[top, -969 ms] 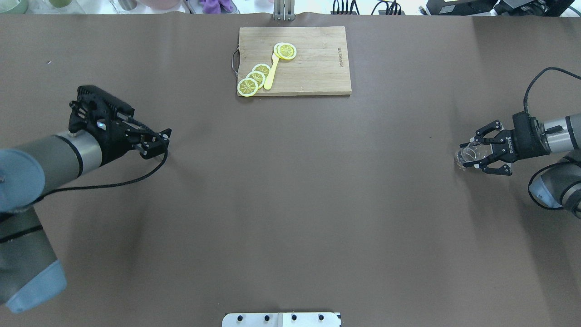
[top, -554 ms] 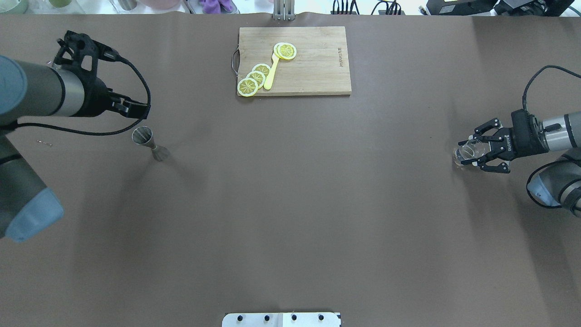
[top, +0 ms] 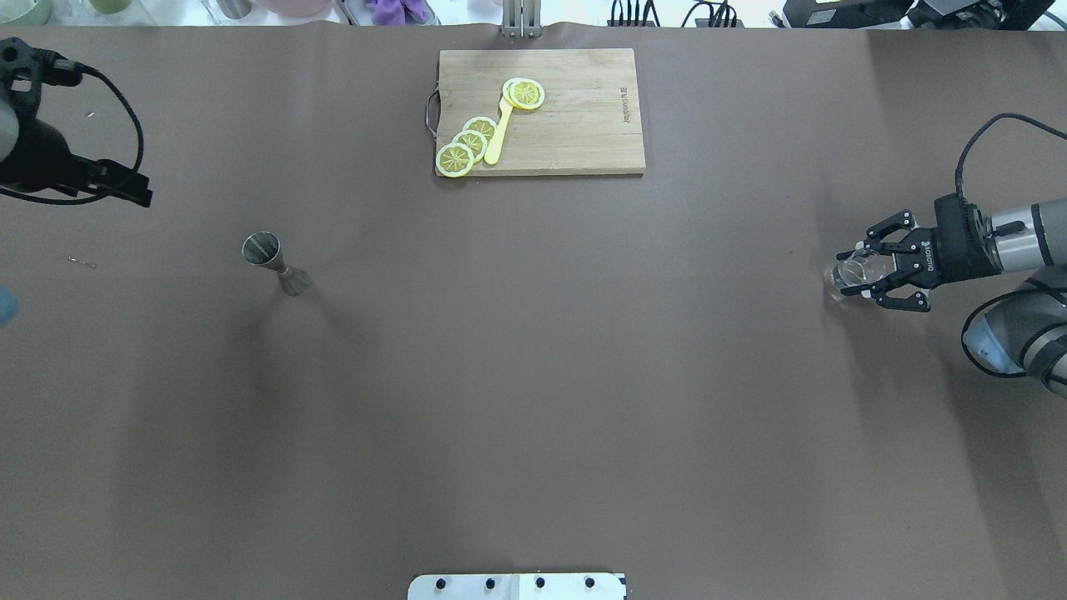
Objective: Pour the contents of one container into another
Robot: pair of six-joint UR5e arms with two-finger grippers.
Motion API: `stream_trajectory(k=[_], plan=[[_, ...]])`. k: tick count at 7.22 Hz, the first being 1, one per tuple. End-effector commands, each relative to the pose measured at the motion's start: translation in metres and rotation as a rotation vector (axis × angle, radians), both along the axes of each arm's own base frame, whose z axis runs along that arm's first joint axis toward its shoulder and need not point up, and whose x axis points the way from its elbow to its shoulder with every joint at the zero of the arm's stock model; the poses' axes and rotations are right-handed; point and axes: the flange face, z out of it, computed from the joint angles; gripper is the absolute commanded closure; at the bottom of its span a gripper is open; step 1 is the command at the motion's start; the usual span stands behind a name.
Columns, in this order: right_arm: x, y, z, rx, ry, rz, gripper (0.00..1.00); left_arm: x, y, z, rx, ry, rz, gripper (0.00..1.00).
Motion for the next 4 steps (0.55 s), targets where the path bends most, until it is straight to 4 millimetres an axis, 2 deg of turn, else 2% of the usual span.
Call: stream_trajectory(k=[1, 2, 3, 4], plan=[[0.0, -0.001, -0.001, 0.0, -0.001, 0.003, 0.74, -0.08, 0.032, 0.105, -0.238, 0.011, -0.051, 0.02], [0.0, -0.001, -0.002, 0.0, -0.002, 0.007, 0.69, -0.11, 0.05, 0.126, -0.244, 0.022, -0.034, 0.02], [0.0, -0.002, -0.002, -0.01, -0.004, 0.01, 0.65, -0.145, 0.056, 0.138, -0.317, 0.098, -0.082, 0.02], [0.0, -0.001, -0.003, -0.013, -0.008, 0.012, 0.6, -0.178, 0.075, 0.17, -0.388, 0.161, -0.126, 0.02]])
